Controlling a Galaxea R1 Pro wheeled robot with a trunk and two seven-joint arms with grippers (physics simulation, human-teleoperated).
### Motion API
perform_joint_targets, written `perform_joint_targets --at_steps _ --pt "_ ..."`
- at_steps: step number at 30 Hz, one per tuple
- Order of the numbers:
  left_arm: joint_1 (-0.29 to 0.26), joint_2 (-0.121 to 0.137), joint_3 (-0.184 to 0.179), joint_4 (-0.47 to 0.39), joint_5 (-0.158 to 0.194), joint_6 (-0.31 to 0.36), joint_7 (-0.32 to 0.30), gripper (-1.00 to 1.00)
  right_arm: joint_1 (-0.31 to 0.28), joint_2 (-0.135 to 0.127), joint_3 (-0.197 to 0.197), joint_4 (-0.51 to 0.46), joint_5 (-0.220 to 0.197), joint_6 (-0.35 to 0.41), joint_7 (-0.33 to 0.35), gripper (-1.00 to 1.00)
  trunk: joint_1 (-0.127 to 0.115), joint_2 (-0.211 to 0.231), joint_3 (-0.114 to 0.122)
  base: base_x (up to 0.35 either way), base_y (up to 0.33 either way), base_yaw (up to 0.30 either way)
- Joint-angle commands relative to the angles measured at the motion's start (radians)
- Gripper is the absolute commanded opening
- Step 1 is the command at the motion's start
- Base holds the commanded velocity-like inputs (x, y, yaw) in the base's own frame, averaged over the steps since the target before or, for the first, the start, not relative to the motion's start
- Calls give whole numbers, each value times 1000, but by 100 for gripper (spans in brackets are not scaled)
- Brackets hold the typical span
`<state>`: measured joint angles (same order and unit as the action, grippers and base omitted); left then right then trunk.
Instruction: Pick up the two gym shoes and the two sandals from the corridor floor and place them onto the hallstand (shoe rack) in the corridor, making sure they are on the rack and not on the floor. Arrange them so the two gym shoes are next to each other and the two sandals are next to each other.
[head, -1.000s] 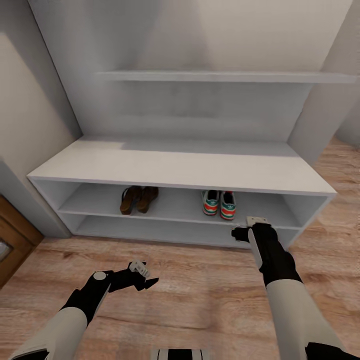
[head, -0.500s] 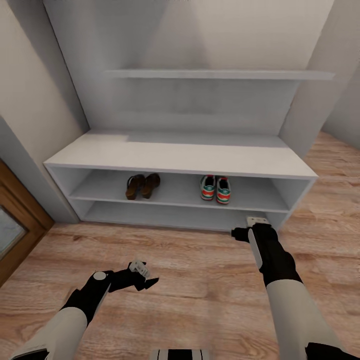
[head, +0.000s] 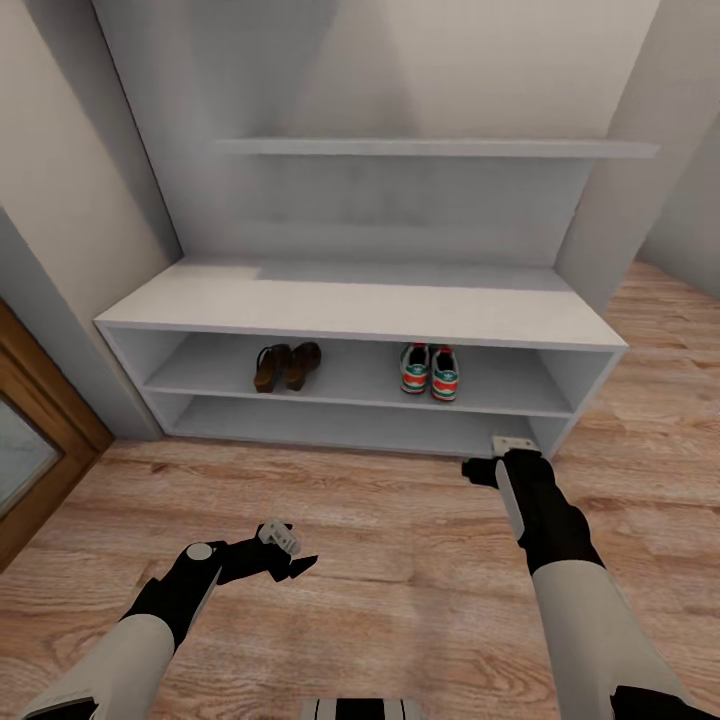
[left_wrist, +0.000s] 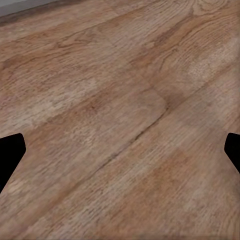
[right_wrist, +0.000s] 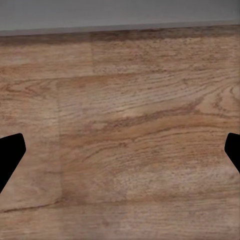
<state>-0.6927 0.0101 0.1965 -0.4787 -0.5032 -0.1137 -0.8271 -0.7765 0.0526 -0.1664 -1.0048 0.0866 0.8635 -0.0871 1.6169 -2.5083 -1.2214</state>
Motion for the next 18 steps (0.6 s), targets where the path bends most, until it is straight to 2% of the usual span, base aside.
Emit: perform_joint_targets --at_steps 1,10,14,17,18 --pt "-1 -1 7 0 -11 -9 -4 100 0 1 -2 2 8 4 4 100 0 0 -1 -1 0 0" --pt "-1 0 8 -1 -11 -9 -4 100 0 1 -2 23 5 2 6 100 0 0 -1 0 0 0" --pt "-1 0 8 0 -11 -9 -4 100 1 1 -2 26 -12 2 6 100 0 0 -1 0 0 0" --pt "-1 0 8 0 -11 -9 -4 100 2 1 -2 36 -54 2 6 100 0 0 -1 0 0 0" --pt "-1 1 8 0 -11 -9 -4 100 2 1 -3 50 -99 2 6 100 0 0 -1 0 0 0"
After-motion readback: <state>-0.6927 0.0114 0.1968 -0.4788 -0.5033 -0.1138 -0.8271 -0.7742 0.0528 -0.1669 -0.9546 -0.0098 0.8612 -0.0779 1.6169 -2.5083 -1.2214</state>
